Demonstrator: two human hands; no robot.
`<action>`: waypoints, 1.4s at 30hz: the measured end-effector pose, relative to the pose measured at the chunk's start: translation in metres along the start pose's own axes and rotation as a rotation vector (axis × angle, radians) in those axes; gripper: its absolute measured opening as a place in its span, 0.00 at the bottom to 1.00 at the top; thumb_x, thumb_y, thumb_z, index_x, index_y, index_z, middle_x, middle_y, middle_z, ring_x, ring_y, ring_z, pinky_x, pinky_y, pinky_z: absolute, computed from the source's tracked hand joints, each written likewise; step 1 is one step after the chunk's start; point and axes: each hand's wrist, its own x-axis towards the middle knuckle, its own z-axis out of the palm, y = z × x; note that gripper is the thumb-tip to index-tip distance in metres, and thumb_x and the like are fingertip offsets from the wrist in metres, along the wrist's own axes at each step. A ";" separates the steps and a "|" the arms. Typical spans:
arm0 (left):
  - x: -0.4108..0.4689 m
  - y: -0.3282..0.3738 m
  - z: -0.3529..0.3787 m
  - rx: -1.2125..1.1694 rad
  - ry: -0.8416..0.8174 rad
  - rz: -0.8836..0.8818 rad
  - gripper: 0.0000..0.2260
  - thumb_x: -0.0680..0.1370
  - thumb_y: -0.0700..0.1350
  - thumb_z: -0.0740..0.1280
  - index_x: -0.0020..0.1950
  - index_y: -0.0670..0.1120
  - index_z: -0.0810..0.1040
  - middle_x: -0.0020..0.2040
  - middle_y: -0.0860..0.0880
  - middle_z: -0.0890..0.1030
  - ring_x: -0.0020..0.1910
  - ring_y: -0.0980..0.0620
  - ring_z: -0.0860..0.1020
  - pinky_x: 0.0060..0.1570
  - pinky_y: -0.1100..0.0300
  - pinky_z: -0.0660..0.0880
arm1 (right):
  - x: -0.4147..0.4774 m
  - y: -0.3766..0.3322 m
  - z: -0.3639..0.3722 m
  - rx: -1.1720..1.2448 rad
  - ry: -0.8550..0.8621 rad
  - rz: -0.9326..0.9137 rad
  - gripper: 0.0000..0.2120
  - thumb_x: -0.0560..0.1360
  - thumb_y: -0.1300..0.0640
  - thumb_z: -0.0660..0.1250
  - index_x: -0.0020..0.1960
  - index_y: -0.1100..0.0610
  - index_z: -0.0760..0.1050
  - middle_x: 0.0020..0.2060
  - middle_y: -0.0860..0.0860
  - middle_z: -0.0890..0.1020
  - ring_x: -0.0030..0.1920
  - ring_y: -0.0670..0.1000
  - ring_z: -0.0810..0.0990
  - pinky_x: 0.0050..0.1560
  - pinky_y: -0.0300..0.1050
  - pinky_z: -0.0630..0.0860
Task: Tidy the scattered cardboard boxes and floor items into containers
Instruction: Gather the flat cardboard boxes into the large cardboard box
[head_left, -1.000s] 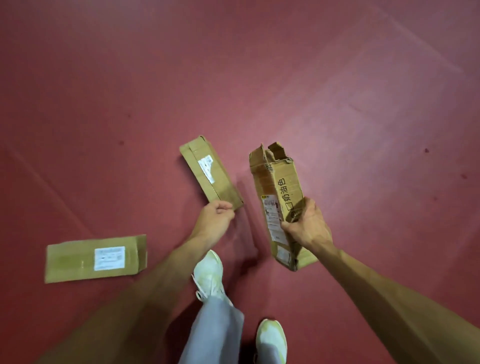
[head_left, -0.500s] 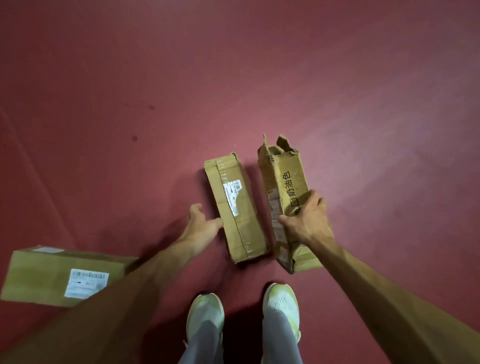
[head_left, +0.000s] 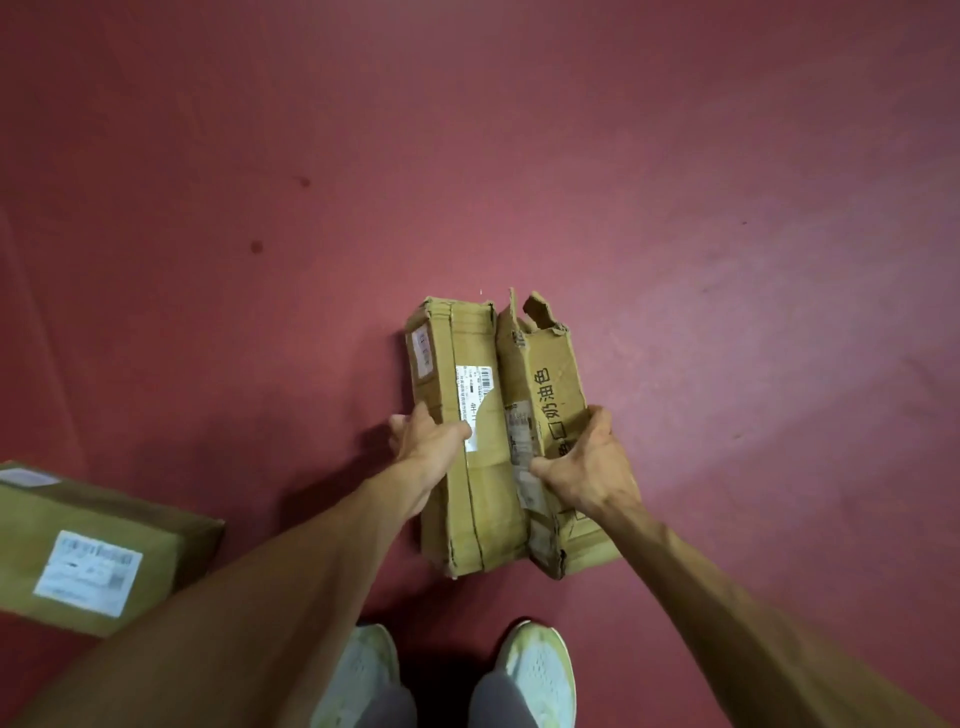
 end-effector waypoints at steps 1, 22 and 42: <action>-0.006 0.004 -0.004 0.020 0.004 0.035 0.33 0.75 0.47 0.67 0.77 0.47 0.56 0.70 0.45 0.59 0.71 0.44 0.60 0.70 0.51 0.60 | -0.005 -0.004 -0.005 0.014 0.009 -0.002 0.31 0.58 0.45 0.75 0.53 0.54 0.63 0.48 0.52 0.79 0.48 0.54 0.80 0.51 0.51 0.78; -0.273 0.051 -0.217 -0.248 0.242 0.064 0.42 0.62 0.51 0.78 0.71 0.47 0.62 0.64 0.47 0.74 0.61 0.46 0.75 0.62 0.47 0.73 | -0.236 -0.182 -0.120 0.122 -0.036 -0.229 0.32 0.60 0.50 0.76 0.57 0.54 0.62 0.51 0.51 0.79 0.50 0.51 0.79 0.50 0.49 0.78; -0.683 -0.297 -0.472 -0.844 0.677 0.027 0.32 0.50 0.52 0.82 0.51 0.44 0.81 0.48 0.46 0.83 0.46 0.48 0.83 0.46 0.52 0.81 | -0.689 -0.300 0.002 -0.203 -0.343 -0.741 0.47 0.51 0.39 0.69 0.67 0.54 0.64 0.57 0.52 0.77 0.54 0.53 0.79 0.56 0.54 0.79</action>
